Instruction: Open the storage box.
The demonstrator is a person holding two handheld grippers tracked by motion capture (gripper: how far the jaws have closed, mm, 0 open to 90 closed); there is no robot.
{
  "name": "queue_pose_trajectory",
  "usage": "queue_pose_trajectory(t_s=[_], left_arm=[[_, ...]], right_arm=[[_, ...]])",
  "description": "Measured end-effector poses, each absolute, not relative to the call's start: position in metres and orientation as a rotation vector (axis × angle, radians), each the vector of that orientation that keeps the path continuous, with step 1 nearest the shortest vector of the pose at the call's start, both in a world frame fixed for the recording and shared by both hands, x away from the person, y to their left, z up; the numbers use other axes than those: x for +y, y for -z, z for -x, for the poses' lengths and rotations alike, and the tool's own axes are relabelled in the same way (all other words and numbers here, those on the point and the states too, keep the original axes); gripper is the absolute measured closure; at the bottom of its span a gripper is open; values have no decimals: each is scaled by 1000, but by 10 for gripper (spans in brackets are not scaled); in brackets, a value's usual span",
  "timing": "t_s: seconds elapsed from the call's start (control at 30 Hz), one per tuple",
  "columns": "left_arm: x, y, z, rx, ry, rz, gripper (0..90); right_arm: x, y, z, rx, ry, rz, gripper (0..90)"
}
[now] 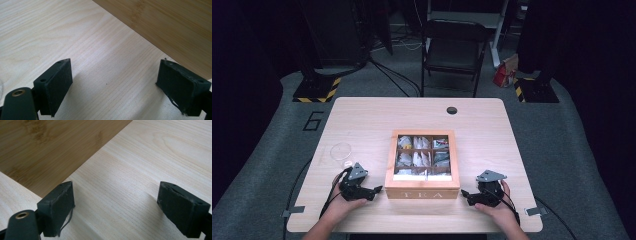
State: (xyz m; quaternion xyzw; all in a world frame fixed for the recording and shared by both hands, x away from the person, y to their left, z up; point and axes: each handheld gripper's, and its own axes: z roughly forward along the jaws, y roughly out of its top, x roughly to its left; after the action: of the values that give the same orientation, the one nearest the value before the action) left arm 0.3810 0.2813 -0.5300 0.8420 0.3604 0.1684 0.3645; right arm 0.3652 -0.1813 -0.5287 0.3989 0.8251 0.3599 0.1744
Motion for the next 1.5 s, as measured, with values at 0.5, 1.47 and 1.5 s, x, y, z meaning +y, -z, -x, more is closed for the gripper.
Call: queue_pose_trajectory(t_s=[0.5,1.47,1.5], left_arm=[[281,529,-380,941,-419,-2167,123],[280,515,-375,1005,-386,-2116,212],[280,513,-374,1011,-394,-2112,212]], right_arm=[[-181,529,-365,2351,-1023,-1116,108],[-178,515,-358,2348,-1039,-1121,276],[-179,512,-357,2340,-1049,-1118,287]])
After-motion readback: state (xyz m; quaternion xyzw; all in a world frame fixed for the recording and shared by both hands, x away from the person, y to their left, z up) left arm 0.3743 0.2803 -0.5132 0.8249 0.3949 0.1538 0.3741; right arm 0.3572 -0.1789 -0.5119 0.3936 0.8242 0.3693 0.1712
